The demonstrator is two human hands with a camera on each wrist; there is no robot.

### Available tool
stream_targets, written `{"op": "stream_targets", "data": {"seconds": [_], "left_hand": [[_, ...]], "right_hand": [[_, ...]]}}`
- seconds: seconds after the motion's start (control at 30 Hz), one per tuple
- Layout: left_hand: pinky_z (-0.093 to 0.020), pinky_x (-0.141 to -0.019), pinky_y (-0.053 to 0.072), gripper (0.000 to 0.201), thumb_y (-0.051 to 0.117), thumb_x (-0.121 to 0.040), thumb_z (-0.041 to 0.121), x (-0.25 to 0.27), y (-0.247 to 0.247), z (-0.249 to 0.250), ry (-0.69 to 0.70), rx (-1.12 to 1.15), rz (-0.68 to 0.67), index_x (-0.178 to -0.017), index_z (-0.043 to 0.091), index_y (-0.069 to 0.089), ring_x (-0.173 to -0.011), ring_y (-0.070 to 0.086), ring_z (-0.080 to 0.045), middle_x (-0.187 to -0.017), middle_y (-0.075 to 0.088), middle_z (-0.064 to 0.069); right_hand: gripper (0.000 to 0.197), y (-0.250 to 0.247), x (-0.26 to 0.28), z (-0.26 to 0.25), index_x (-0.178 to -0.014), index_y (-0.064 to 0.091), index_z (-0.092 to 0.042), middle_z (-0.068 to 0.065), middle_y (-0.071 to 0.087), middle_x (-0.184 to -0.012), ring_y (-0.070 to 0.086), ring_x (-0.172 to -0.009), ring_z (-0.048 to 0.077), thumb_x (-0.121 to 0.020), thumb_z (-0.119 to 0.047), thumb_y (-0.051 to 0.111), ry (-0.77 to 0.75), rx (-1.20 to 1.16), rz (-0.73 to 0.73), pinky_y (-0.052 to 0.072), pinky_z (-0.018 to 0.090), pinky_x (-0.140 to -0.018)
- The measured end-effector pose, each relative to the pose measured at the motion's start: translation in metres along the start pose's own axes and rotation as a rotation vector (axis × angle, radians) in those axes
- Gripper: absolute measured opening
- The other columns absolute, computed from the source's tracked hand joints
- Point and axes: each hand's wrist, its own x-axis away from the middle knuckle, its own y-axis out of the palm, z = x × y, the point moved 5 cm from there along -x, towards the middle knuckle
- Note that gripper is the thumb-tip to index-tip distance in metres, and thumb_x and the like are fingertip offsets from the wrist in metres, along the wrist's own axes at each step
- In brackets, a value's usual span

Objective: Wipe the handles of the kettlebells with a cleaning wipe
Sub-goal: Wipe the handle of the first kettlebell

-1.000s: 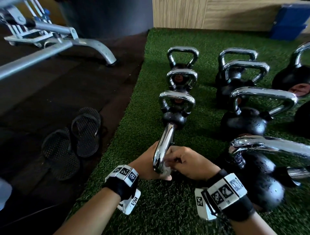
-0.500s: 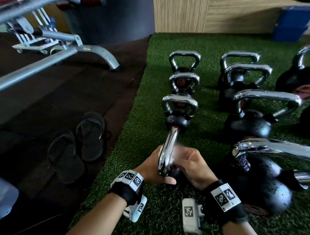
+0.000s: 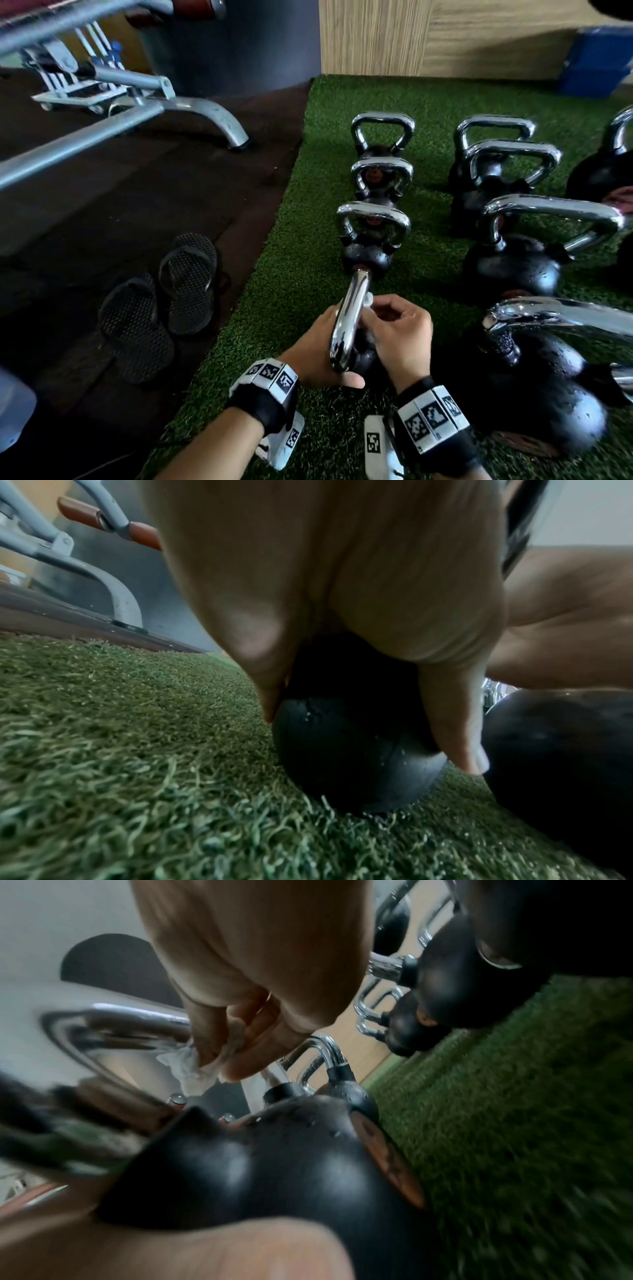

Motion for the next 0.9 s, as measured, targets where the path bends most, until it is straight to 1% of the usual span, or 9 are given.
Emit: {"op": "stream_targets", "data": {"seconds": [0.07, 0.2, 0.33, 0.47, 0.57, 0.67, 0.73, 0.83, 0.9], "left_hand": [[-0.052, -0.123, 0.028, 0.126, 0.097, -0.056, 0.017, 0.0, 0.001, -0.003, -0.026, 0.011, -0.005, -0.151, 0.042, 0.018, -0.152, 0.028, -0.024, -0.162, 0.031, -0.005], [-0.046, -0.123, 0.029, 0.12, 0.099, -0.06, 0.02, 0.001, 0.0, -0.005, -0.068, -0.094, 0.0, -0.142, 0.046, 0.015, -0.15, 0.03, -0.022, -0.159, 0.034, -0.005], [-0.045, -0.122, 0.029, 0.122, 0.099, -0.061, 0.021, -0.004, 0.001, -0.008, -0.096, -0.107, -0.029, -0.154, 0.025, 0.021, -0.15, 0.029, -0.019, -0.159, 0.033, -0.003], [-0.048, -0.121, 0.031, 0.123, 0.099, -0.06, 0.019, -0.003, 0.003, -0.009, -0.071, -0.077, -0.02, -0.156, 0.017, 0.023, -0.15, 0.032, -0.022, -0.159, 0.034, -0.006], [-0.044, -0.119, 0.035, 0.12, 0.098, -0.06, 0.027, 0.0, 0.002, -0.009, -0.062, -0.083, 0.009, -0.156, 0.023, 0.027, -0.145, 0.038, -0.016, -0.155, 0.04, 0.003], [-0.04, -0.117, 0.04, 0.119, 0.096, -0.058, 0.047, 0.006, -0.002, -0.002, -0.018, -0.15, -0.01, -0.154, 0.035, 0.027, -0.142, 0.041, -0.008, -0.152, 0.04, 0.016], [-0.037, -0.113, 0.045, 0.118, 0.088, -0.057, 0.07, 0.016, -0.008, 0.005, -0.005, -0.207, 0.035, -0.152, 0.051, 0.02, -0.137, 0.043, 0.003, -0.147, 0.034, 0.036], [-0.028, -0.107, 0.048, 0.122, 0.076, -0.061, 0.084, 0.031, -0.016, 0.016, 0.009, -0.239, 0.209, -0.158, 0.045, 0.013, -0.131, 0.048, 0.005, -0.149, 0.034, 0.032], [-0.017, -0.103, 0.047, 0.11, 0.078, -0.071, 0.073, 0.035, -0.019, 0.023, 0.054, -0.219, 0.309, -0.157, 0.035, 0.021, -0.126, 0.052, 0.003, -0.142, 0.041, 0.026]], "right_hand": [[0.023, -0.005, -0.009, -0.008, -0.064, 0.071, -0.031, -0.017, 0.071, -0.065, 0.067, -0.058, 0.002, -0.072, -0.014, 0.084, -0.028, 0.093, 0.071, 0.051, 0.013, -0.055], [0.019, -0.007, -0.023, -0.012, -0.061, 0.069, -0.025, -0.018, 0.069, -0.063, 0.064, -0.058, 0.002, -0.069, -0.026, 0.086, 0.032, 0.17, 0.084, 0.051, 0.016, -0.054], [0.024, -0.004, -0.035, -0.009, -0.058, 0.067, -0.023, -0.01, 0.066, -0.056, 0.063, -0.06, 0.005, -0.069, -0.036, 0.084, 0.125, 0.296, 0.084, 0.052, 0.026, -0.062], [0.017, 0.0, -0.035, -0.003, -0.059, 0.07, -0.022, -0.005, 0.069, -0.059, 0.069, -0.066, 0.015, -0.066, -0.028, 0.085, 0.226, 0.324, 0.023, 0.058, 0.029, -0.067], [0.014, 0.004, -0.03, 0.0, -0.061, 0.07, -0.019, -0.002, 0.07, -0.063, 0.069, -0.064, 0.015, -0.066, -0.018, 0.083, 0.29, 0.365, -0.036, 0.056, 0.022, -0.057], [0.016, 0.004, -0.027, -0.011, -0.063, 0.065, -0.019, -0.004, 0.066, -0.068, 0.06, -0.063, 0.01, -0.072, -0.016, 0.078, 0.22, 0.445, -0.058, 0.034, 0.005, -0.043], [0.02, 0.0, -0.024, -0.024, -0.066, 0.061, -0.021, -0.006, 0.062, -0.068, 0.052, -0.06, 0.0, -0.075, -0.013, 0.076, 0.107, 0.487, -0.079, 0.037, 0.003, -0.047], [0.017, -0.011, -0.021, -0.053, -0.083, 0.064, -0.024, -0.01, 0.058, -0.064, 0.053, -0.056, -0.001, -0.079, -0.012, 0.076, -0.126, 0.464, -0.059, 0.037, 0.003, -0.052], [0.034, -0.01, -0.027, -0.073, -0.111, 0.07, -0.03, -0.014, 0.057, -0.073, 0.054, -0.062, -0.002, -0.084, -0.01, 0.071, -0.285, 0.507, -0.173, 0.038, 0.001, -0.059]]}}
